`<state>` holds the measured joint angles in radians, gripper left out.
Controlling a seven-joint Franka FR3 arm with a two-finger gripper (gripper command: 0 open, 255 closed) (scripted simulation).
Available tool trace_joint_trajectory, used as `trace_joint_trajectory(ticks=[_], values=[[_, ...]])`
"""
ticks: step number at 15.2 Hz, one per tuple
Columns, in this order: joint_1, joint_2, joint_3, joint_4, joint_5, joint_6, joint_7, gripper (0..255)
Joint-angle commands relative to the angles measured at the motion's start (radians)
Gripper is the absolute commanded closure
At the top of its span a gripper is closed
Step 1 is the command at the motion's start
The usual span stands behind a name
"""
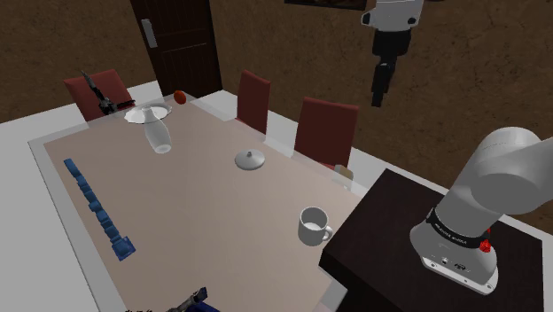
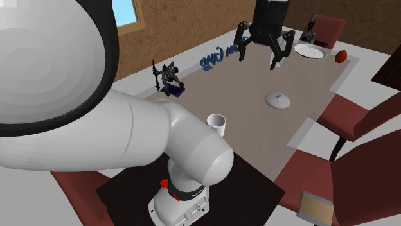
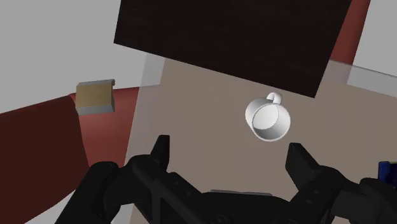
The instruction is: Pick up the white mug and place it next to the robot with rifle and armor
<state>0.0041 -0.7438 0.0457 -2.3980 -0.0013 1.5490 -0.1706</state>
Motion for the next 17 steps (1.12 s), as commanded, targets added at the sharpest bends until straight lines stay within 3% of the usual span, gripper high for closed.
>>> trace_joint_trajectory(ticks=[1, 10, 17], values=[[0.0, 0.0, 0.0, 0.0, 0.0, 0.0, 0.0, 0], [0.03, 0.002, 0.056, -0.296, 0.062, 0.343, 0.066, 0], [0.063, 0.136, 0.113, -0.453, 0.117, 0.669, 0.118, 0]])
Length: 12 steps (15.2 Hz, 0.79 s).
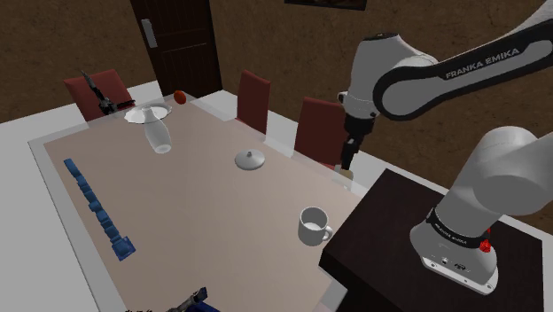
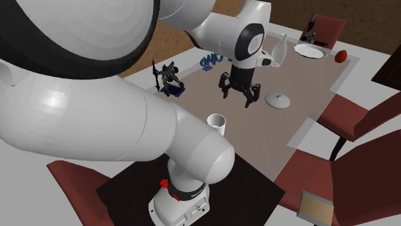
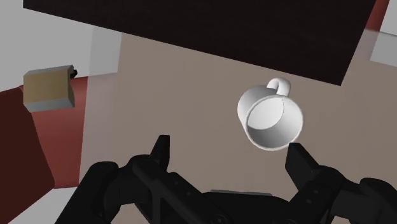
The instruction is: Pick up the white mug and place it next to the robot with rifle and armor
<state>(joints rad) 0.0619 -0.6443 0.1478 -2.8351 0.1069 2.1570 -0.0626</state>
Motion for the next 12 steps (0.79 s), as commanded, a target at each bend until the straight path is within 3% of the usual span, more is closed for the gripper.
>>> trace_joint_trajectory(ticks=[1, 8, 12], values=[[0.009, 0.068, 0.02, -0.031, 0.017, 0.113, 0.017, 0], [0.025, 0.376, 0.089, -0.078, 0.046, 0.505, 0.08, 0], [-0.002, 0.603, 0.132, -0.056, -0.03, 0.73, 0.172, 0]])
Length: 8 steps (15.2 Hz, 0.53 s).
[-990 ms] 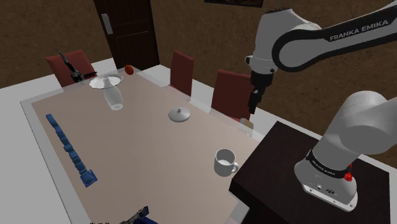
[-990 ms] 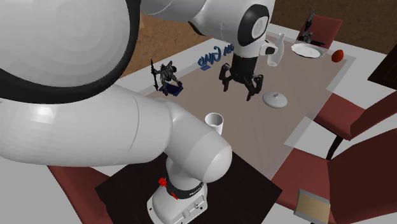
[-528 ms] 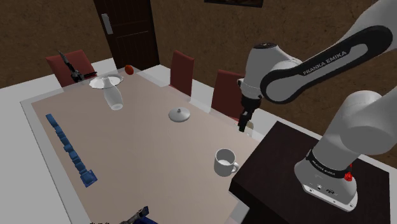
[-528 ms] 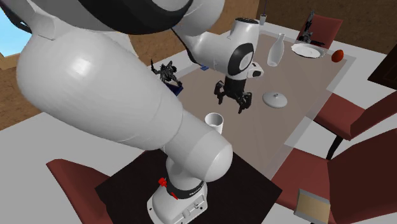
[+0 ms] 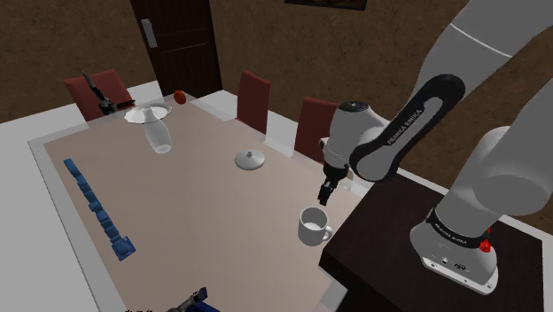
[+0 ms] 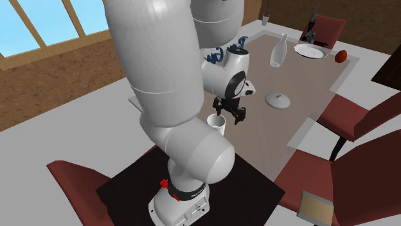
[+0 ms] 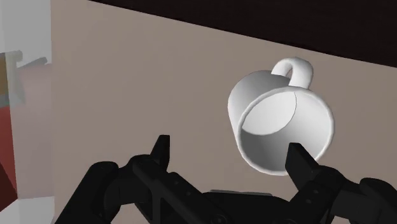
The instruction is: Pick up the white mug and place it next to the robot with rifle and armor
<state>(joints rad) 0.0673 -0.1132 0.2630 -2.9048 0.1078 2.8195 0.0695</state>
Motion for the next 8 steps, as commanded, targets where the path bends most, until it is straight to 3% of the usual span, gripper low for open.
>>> trace_joint_trajectory(ticks=[1, 3, 8], values=[[-0.015, 0.132, 0.017, 0.025, -0.091, 0.119, 0.091, 0], [0.027, 0.251, -0.056, 0.057, -0.271, 0.213, 0.24, 0], [0.147, 0.365, -0.193, 0.091, -0.362, 0.299, 0.316, 0]])
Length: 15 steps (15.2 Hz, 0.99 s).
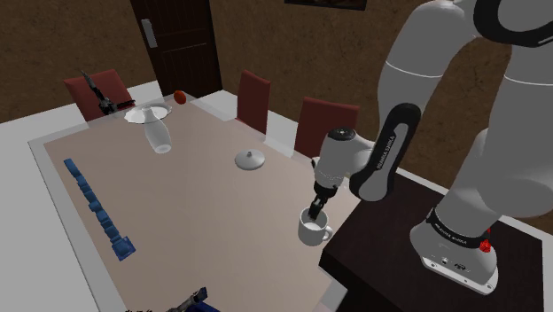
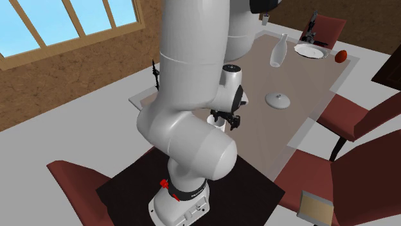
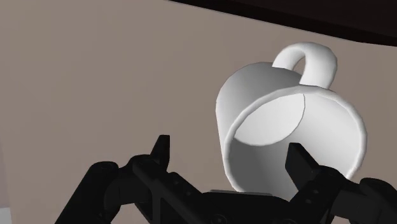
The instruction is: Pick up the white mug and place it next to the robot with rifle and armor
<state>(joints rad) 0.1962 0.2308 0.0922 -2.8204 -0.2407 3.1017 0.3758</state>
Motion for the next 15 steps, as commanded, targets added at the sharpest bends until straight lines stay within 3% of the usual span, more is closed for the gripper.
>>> trace_joint_trajectory(ticks=[1, 4, 11, 12, 15], values=[[0.038, 0.043, -0.042, 0.013, -0.02, 0.033, 0.016, 0], [0.079, 0.099, -0.083, 0.031, -0.026, 0.073, 0.024, 0], [0.079, 0.099, -0.083, 0.031, -0.025, 0.073, 0.023, 0], [0.079, 0.099, -0.083, 0.031, -0.025, 0.073, 0.023, 255], [0.079, 0.099, -0.083, 0.031, -0.025, 0.073, 0.023, 255]])
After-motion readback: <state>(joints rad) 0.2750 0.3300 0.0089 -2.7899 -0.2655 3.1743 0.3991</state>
